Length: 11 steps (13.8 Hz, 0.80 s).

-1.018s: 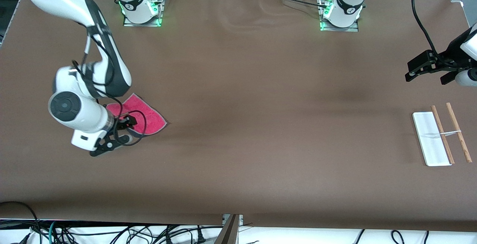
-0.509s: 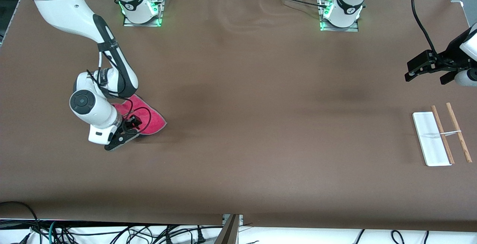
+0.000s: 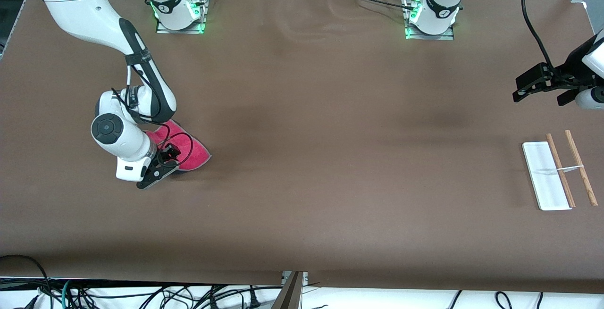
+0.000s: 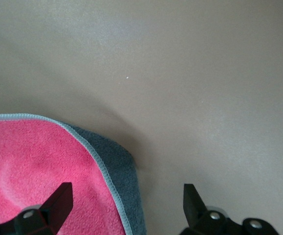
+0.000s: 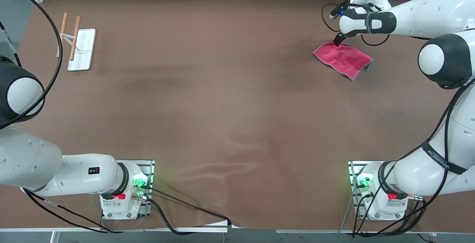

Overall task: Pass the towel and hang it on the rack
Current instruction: 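Close the right gripper on the towel edge and lift it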

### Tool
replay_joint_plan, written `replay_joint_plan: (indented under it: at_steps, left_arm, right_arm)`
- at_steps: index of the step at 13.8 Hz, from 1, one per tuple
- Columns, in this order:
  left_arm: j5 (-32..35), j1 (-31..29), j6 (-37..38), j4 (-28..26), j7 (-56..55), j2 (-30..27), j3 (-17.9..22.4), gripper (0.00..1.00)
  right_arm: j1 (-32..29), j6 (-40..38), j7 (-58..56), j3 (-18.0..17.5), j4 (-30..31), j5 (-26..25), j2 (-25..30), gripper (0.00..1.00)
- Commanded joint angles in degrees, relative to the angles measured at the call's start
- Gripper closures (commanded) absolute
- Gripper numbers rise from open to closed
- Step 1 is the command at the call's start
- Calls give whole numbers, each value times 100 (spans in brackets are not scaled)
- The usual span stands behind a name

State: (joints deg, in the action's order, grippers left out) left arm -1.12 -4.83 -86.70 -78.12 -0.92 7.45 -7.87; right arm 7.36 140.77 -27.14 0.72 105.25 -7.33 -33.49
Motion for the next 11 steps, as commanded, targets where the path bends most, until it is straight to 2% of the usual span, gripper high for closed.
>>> replay_joint_plan:
  at_steps: [1, 5, 6, 9, 11]
  left_arm:
    - [77, 8, 83, 130, 4, 46, -65, 0]
    - [77, 17, 92, 130, -5, 46, -74, 0]
    - [77, 17, 92, 130, -5, 46, -74, 0]
    - [68, 78, 83, 139, 4, 46, -92, 0]
    - [68, 122, 66, 139, 4, 46, -100, 0]
  right_arm:
    - [-42, 91, -177, -37, 154, -40, 54, 0]
    - [-42, 100, -230, -28, 154, -40, 36, 2]
    - [-42, 135, -239, -28, 145, -32, 10, 8]
    - [-42, 170, -239, -28, 136, -40, -35, 36]
    - [-42, 205, -239, -28, 136, -32, -35, 41]
